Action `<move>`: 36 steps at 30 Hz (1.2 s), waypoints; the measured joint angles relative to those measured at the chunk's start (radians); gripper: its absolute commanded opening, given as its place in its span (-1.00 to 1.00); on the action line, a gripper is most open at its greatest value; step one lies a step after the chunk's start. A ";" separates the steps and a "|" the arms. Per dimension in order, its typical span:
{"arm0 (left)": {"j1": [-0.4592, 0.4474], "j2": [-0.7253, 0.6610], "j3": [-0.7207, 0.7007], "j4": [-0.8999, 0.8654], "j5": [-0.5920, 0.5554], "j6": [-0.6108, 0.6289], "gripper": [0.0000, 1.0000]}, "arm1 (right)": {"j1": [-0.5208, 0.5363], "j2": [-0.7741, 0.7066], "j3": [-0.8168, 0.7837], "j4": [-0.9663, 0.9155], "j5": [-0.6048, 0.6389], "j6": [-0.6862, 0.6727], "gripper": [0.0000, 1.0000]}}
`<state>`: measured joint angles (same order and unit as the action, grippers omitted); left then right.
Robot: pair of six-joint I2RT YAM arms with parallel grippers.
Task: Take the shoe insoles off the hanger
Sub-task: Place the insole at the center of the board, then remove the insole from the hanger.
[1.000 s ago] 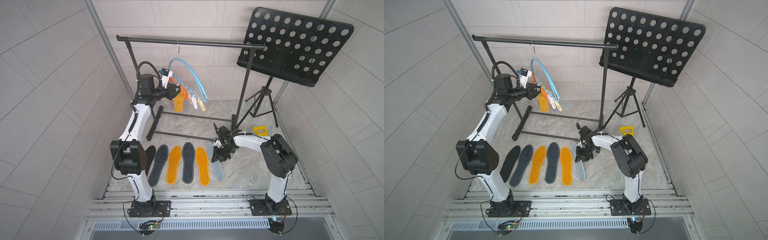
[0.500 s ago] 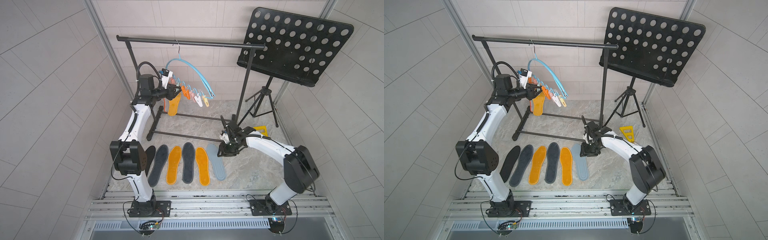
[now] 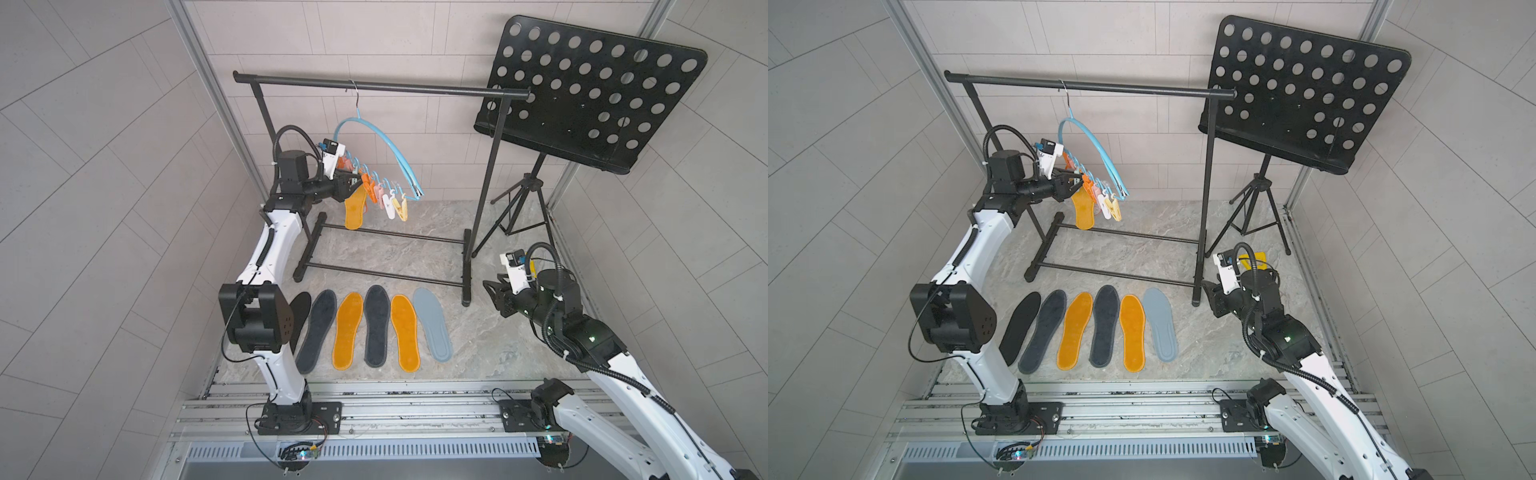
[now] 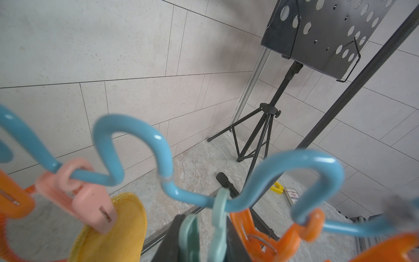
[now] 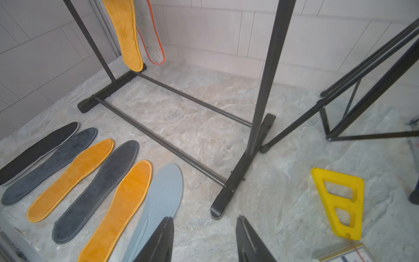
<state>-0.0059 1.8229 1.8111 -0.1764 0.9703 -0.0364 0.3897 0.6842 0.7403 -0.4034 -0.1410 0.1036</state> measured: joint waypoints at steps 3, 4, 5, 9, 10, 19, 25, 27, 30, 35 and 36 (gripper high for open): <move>0.000 -0.002 -0.002 0.000 0.000 0.000 -1.00 | -0.008 -0.038 -0.078 0.048 0.042 -0.030 0.00; 0.000 -0.002 -0.003 0.000 -0.001 0.000 -1.00 | -0.013 -0.049 -0.114 0.062 0.055 -0.037 0.00; 0.000 -0.002 -0.005 0.000 -0.003 0.000 -1.00 | -0.017 -0.056 -0.148 0.067 0.062 -0.041 0.00; 0.000 -0.007 -0.014 0.006 -0.009 0.000 -1.00 | -0.023 -0.070 -0.254 0.071 0.082 -0.047 0.01; 0.000 -0.012 -0.020 0.006 -0.011 0.000 -0.97 | -0.024 -0.077 -0.277 0.070 0.083 -0.046 0.01; 0.000 -0.035 -0.039 -0.004 -0.037 0.004 0.15 | -0.024 -0.054 -0.308 0.093 0.082 -0.045 0.01; 0.000 -0.078 -0.127 -0.069 -0.079 0.015 0.59 | -0.024 -0.056 -0.308 0.101 0.080 -0.043 0.01; 0.001 -0.121 -0.183 -0.089 -0.105 0.020 0.59 | -0.024 -0.056 -0.308 0.101 0.077 -0.043 0.01; 0.002 -0.237 -0.315 -0.107 -0.170 0.023 0.59 | -0.024 -0.060 -0.308 0.101 0.072 -0.043 0.01; 0.003 -0.525 -0.641 -0.117 -0.355 -0.013 0.58 | -0.023 -0.062 -0.308 0.103 0.062 -0.040 0.01; -0.003 -0.571 -0.701 -0.132 -0.402 -0.026 0.56 | -0.023 -0.061 -0.308 0.104 0.059 -0.039 0.01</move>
<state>-0.0093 1.2518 1.1103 -0.3080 0.5686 -0.0624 0.3664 0.6228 0.4324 -0.2996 -0.0822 0.0643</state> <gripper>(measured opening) 0.791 0.505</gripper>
